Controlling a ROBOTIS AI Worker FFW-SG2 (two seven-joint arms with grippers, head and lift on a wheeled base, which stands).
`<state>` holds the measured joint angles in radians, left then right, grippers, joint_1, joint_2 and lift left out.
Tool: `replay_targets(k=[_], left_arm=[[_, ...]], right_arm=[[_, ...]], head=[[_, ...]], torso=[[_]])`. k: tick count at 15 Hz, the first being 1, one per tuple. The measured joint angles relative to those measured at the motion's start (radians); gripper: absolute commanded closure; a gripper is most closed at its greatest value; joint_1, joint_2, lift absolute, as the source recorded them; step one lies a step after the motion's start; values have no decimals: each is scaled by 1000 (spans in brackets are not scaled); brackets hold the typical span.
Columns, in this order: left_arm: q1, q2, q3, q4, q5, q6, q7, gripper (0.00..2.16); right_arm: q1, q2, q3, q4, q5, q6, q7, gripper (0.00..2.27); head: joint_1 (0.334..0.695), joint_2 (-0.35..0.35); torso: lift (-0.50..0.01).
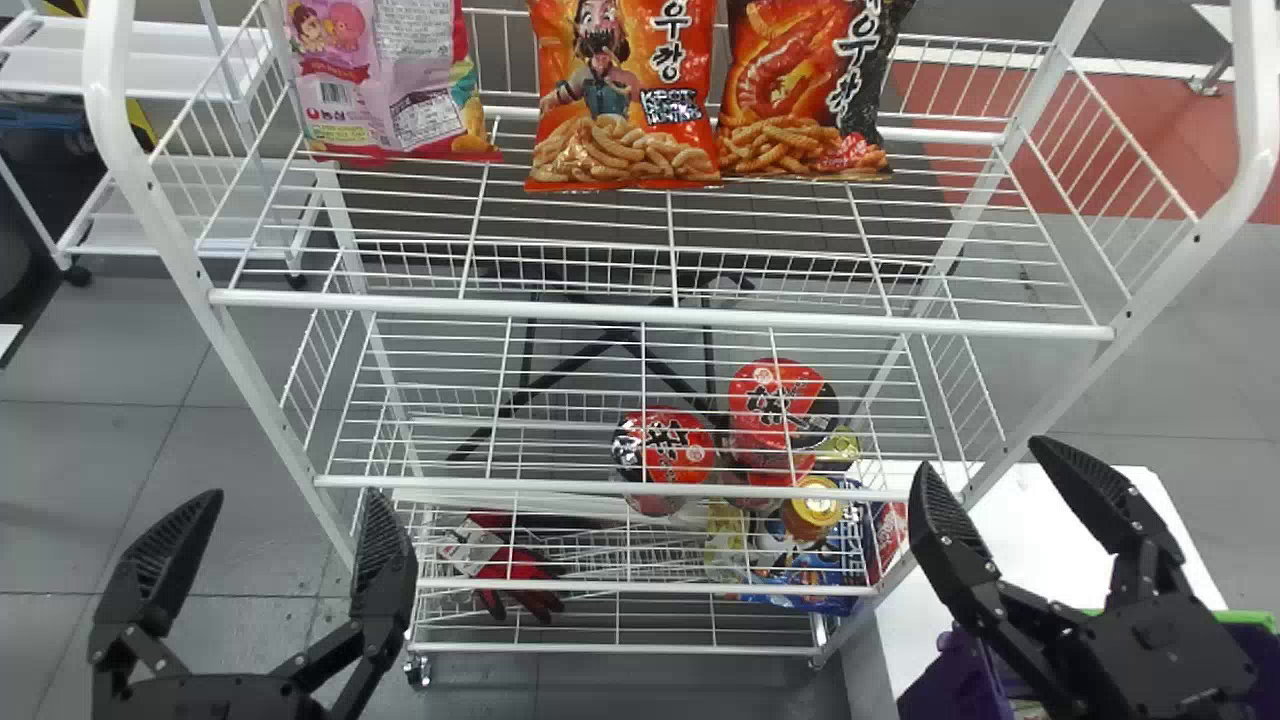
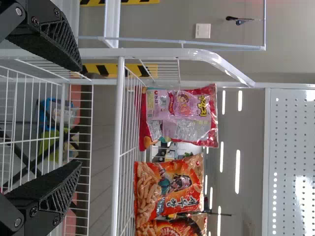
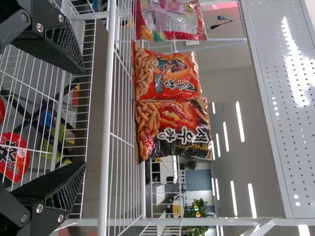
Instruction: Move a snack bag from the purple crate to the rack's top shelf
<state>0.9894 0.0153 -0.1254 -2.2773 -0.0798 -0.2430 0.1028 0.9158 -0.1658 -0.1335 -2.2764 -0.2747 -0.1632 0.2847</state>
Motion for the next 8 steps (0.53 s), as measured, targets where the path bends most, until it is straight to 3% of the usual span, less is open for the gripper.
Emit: replay_targets(k=[8], left_arm=[[3, 1, -1, -3, 0, 0, 1, 147]], right_arm=[[2, -4, -5, -11, 5, 0, -8, 184]], head=[[695, -82]], torso=[[-213]])
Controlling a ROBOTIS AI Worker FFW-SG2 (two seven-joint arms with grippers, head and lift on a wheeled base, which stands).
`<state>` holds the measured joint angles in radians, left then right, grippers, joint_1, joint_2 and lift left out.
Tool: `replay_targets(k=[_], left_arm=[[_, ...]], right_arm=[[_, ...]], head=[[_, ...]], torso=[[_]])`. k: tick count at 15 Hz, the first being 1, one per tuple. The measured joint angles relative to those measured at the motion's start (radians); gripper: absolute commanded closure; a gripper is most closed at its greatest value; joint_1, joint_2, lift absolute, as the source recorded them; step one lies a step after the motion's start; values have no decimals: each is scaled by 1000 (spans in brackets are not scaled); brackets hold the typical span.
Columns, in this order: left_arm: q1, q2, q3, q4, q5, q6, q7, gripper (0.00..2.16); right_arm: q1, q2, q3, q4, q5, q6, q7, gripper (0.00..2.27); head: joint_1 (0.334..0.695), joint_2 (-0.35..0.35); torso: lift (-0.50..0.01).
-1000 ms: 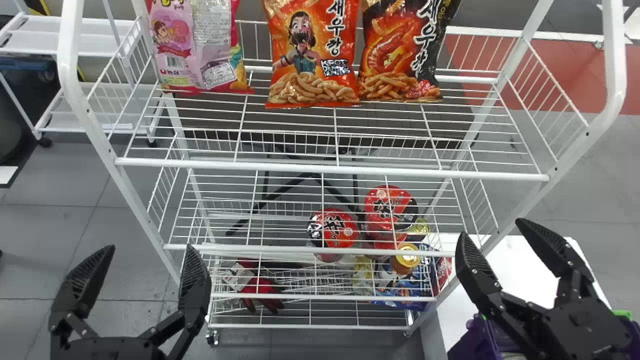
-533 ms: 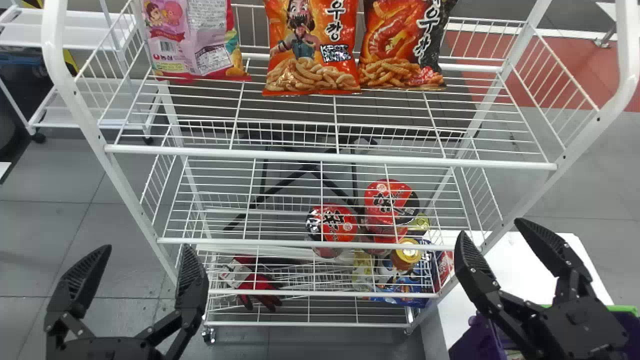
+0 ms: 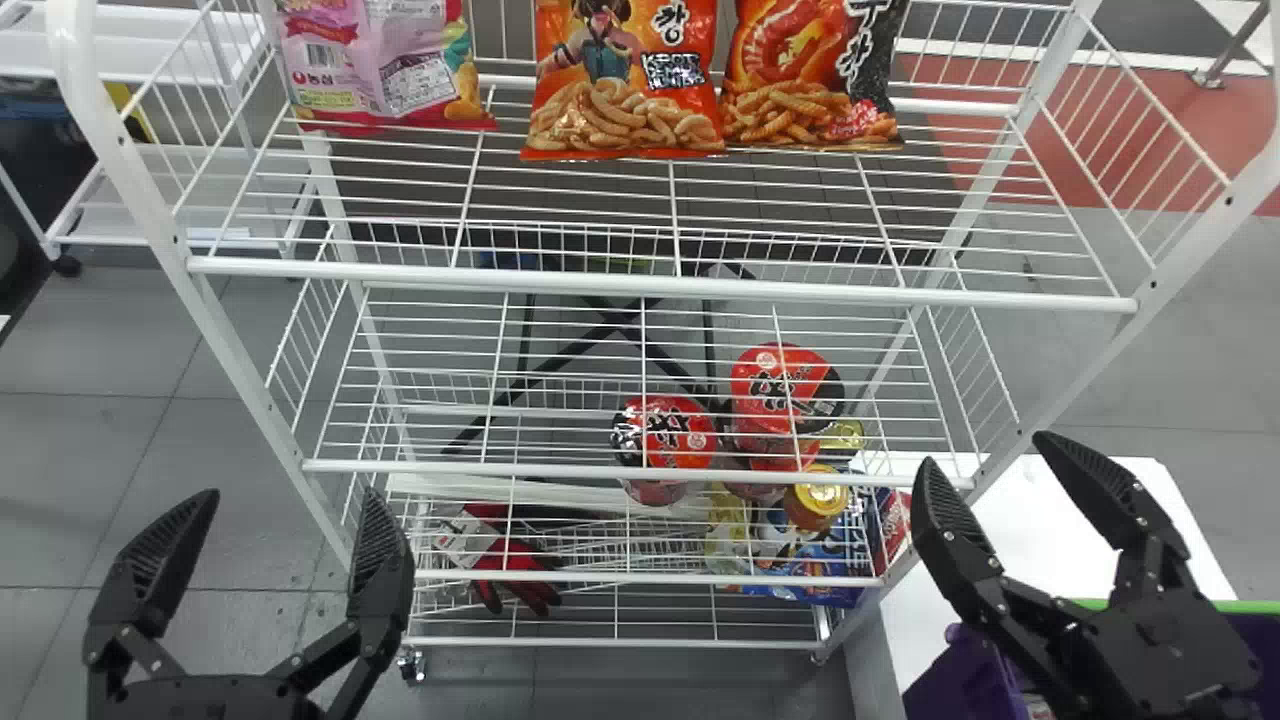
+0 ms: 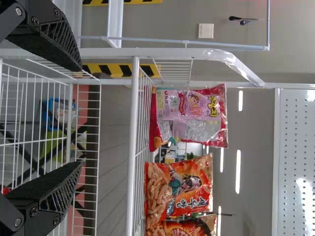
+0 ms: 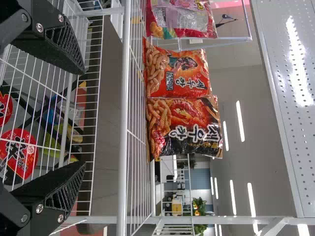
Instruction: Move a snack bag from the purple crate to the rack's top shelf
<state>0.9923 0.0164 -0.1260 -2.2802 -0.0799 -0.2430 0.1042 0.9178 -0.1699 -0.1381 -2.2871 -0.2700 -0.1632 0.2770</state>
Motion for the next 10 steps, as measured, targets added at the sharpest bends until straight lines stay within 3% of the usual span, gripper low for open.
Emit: replay_targets(k=[10], left_arm=[[4, -1, -3, -4, -2, -4, 0, 147]], right_arm=[[1, -2, -3, 1, -2, 0, -1, 184]], head=[[695, -87]], torso=[[-253]])
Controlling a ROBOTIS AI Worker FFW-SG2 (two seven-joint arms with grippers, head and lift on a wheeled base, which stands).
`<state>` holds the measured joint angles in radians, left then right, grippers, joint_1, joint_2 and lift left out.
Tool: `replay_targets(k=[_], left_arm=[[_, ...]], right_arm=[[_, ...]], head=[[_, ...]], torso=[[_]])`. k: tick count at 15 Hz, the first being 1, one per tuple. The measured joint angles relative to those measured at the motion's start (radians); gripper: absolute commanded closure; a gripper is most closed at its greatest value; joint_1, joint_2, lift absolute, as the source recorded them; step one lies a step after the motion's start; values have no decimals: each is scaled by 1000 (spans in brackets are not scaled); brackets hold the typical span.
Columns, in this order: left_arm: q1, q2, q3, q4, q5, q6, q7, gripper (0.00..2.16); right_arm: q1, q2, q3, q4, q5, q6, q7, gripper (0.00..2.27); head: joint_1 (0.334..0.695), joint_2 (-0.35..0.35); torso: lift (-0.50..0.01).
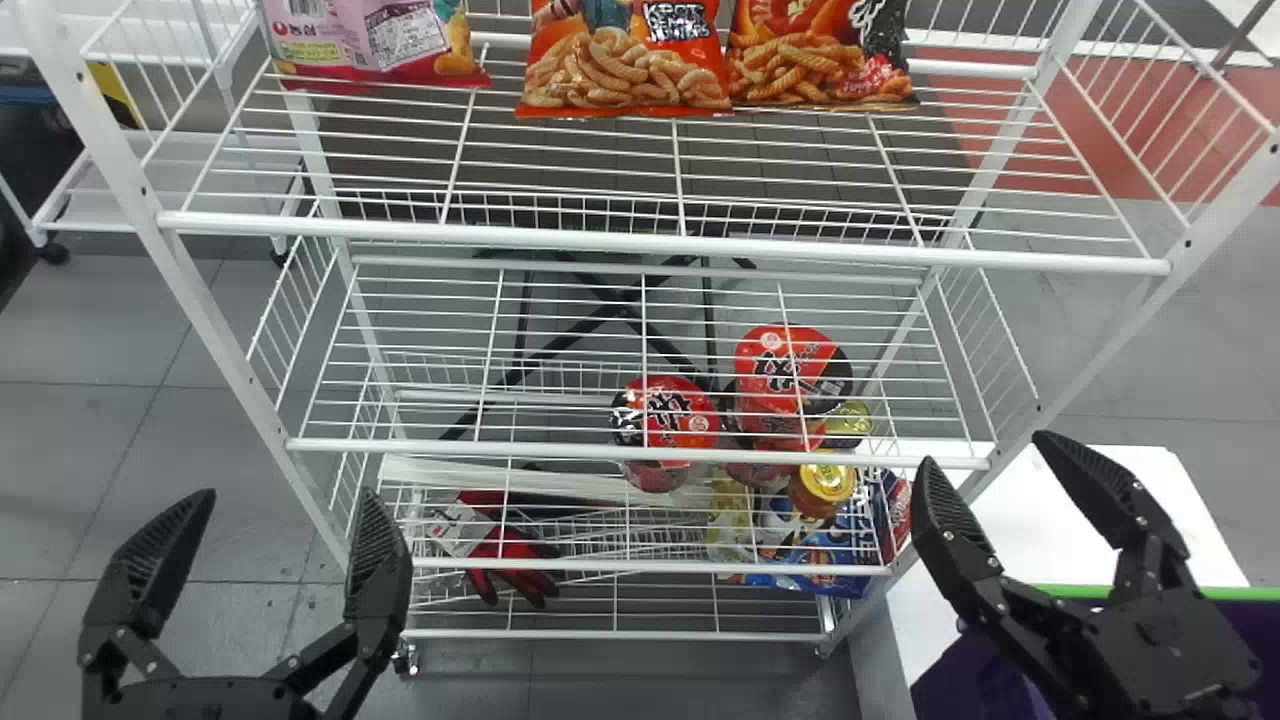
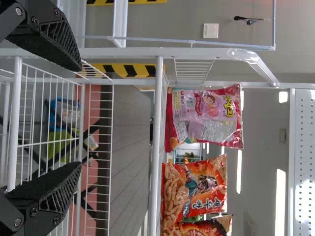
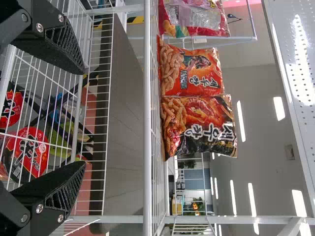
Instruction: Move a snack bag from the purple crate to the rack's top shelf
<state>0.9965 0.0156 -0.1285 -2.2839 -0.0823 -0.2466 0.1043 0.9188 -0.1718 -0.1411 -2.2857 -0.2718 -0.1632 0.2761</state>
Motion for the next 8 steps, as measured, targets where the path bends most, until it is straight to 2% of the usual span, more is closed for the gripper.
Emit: replay_targets(k=[8], left_arm=[[-1, 0, -5, 8, -1, -14, 6, 147]], right_arm=[[0, -3, -4, 4, -3, 0, -1, 184]], head=[[695, -92]], torso=[[-285]])
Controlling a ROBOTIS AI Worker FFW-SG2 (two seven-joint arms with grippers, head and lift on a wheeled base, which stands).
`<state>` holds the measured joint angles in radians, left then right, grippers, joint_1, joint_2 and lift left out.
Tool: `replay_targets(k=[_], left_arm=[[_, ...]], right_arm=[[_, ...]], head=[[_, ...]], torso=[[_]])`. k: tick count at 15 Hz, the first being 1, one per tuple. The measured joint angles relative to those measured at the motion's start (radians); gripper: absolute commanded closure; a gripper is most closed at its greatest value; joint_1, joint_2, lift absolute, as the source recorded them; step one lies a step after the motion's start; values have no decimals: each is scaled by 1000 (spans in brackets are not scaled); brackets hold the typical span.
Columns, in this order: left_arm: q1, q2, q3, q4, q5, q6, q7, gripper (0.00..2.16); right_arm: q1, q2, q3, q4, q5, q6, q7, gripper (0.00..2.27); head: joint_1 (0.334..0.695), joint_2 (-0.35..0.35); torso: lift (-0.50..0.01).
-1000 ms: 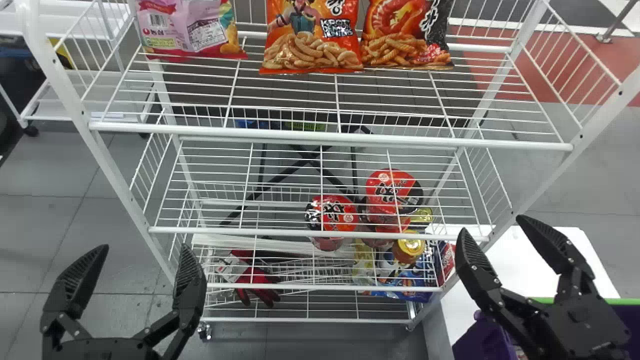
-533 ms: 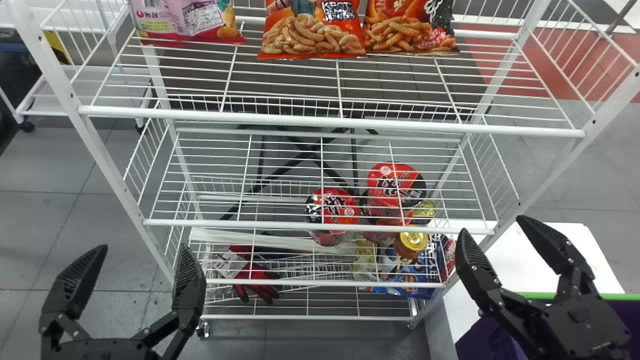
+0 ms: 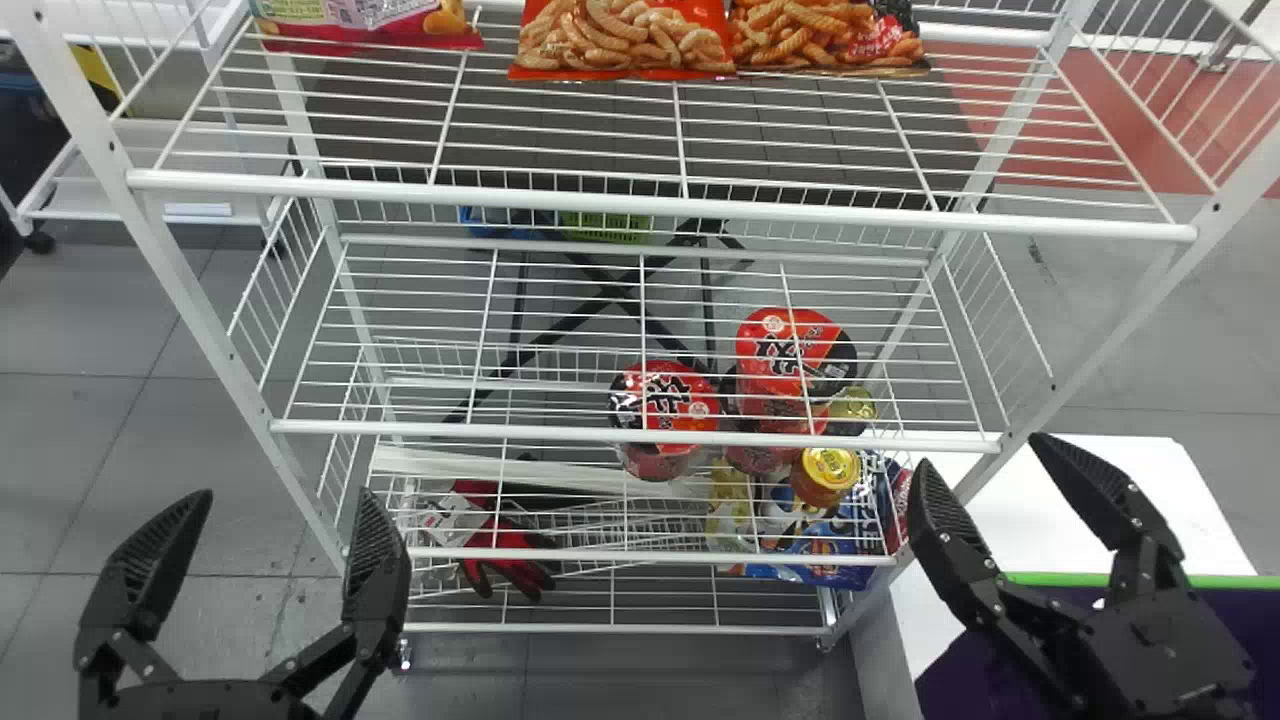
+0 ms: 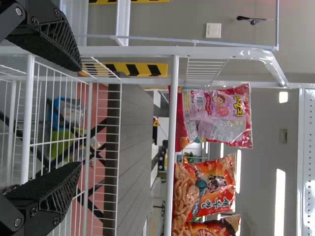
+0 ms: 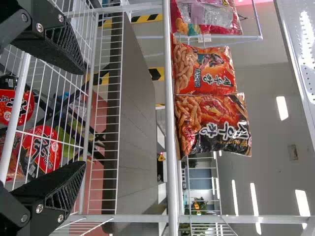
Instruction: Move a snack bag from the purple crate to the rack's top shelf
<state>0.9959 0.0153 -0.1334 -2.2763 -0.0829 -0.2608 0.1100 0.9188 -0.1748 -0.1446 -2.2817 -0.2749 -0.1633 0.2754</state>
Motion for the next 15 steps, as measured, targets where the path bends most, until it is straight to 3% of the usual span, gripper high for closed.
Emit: replay_targets(k=[15], left_arm=[[-1, 0, -17, 16, -21, -10, 19, 147]], right_arm=[[2, -5, -3, 6, 0, 3, -1, 184]], head=[[695, -107]], torso=[[-345]])
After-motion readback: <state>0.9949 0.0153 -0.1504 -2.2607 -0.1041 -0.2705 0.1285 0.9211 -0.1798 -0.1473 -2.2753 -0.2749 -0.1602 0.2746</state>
